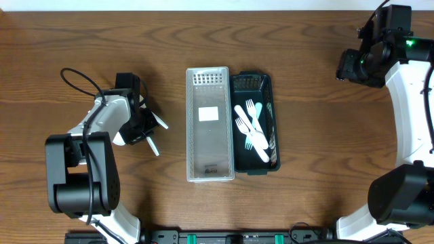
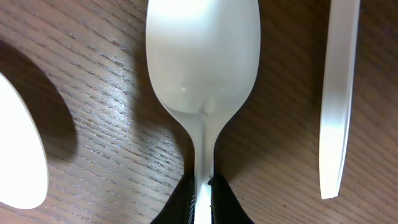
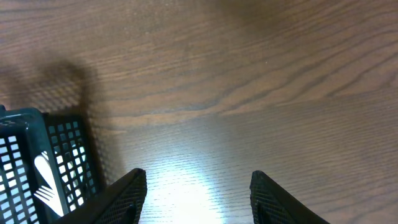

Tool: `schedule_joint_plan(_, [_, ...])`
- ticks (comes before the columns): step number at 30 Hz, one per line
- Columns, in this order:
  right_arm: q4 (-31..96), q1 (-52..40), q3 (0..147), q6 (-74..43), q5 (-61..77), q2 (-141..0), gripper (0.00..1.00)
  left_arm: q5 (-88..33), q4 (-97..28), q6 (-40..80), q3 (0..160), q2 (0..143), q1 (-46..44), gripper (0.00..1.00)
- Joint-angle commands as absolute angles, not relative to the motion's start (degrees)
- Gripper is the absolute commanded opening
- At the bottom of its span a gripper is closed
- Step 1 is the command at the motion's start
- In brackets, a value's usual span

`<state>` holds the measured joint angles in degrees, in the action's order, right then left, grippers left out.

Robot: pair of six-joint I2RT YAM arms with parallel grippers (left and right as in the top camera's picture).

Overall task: Pack container
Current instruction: 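Carry the white spoon with the left gripper into the clear basket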

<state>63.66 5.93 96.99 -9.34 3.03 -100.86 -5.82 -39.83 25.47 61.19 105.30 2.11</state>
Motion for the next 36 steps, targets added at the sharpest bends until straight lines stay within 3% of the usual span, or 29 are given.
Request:
schedule_joint_plan(1, [63.9, 6.2, 96.62, -8.45, 3.25, -100.99, 0.57, -5.78, -40.42, 25.15, 60.47, 104.73, 2.24, 0.06])
schedule_joint_plan(10, [63.88, 6.2, 96.62, -8.45, 3.25, -100.99, 0.57, -5.8, -48.84, 24.51, 67.11, 91.79, -0.3, 0.06])
schedule_joint_plan(18, [63.66, 6.2, 96.62, -8.45, 3.25, -100.99, 0.57, -4.8, -50.89, 21.41, 70.81, 78.56, -15.73, 0.06])
schedule_joint_plan(26, [63.68, 6.2, 96.62, -8.45, 3.25, -100.99, 0.57, -4.49, -50.3, 20.18, 70.46, 84.55, -28.71, 0.06])
schedule_joint_plan(36, [64.07, 6.2, 96.62, -8.45, 3.25, -100.99, 0.57, -4.51, -48.53, 20.16, 70.48, 96.03, -31.38, 0.06])
